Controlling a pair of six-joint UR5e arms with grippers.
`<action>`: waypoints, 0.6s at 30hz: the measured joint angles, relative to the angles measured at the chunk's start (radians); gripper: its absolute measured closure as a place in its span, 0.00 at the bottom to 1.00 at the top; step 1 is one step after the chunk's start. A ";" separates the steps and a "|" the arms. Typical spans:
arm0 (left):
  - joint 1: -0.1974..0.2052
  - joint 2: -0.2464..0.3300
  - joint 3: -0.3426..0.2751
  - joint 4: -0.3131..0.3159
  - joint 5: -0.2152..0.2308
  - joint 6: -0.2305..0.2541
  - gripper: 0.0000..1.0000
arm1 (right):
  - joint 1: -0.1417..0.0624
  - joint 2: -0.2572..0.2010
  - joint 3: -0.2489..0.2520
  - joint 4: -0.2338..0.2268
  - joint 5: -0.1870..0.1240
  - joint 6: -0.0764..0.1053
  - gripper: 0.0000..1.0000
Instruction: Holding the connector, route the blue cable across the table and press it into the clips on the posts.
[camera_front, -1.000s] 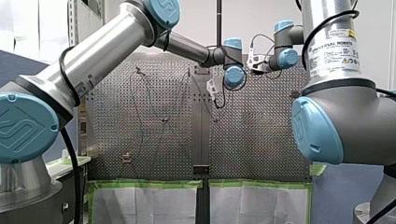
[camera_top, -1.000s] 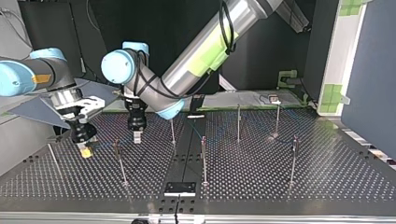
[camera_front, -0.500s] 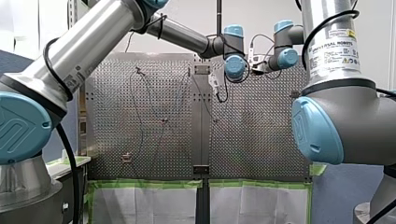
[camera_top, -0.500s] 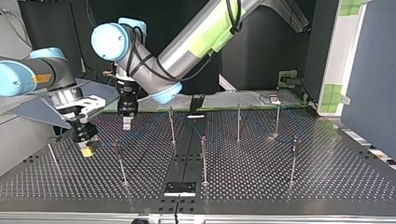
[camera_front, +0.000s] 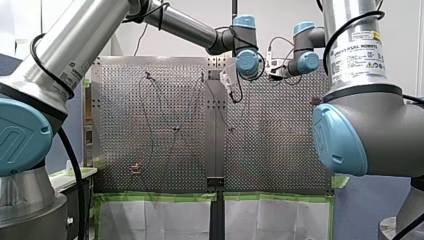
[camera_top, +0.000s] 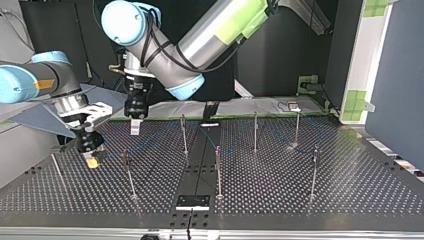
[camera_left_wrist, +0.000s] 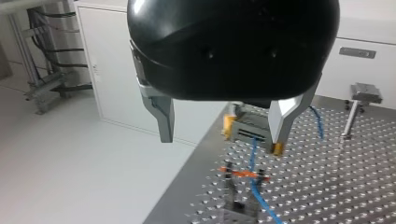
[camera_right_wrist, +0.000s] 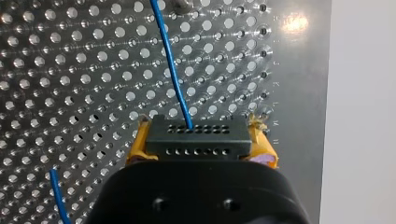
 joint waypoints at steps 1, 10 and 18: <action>0.001 0.007 -0.007 0.007 0.000 0.002 0.00 | 0.000 0.000 0.000 0.000 0.000 0.000 1.00; 0.008 0.083 -0.083 0.084 0.041 -0.022 0.00 | 0.007 0.000 0.000 0.000 0.000 -0.003 1.00; 0.026 0.149 -0.149 0.150 0.030 -0.085 0.00 | 0.014 0.000 0.000 0.002 0.001 -0.006 1.00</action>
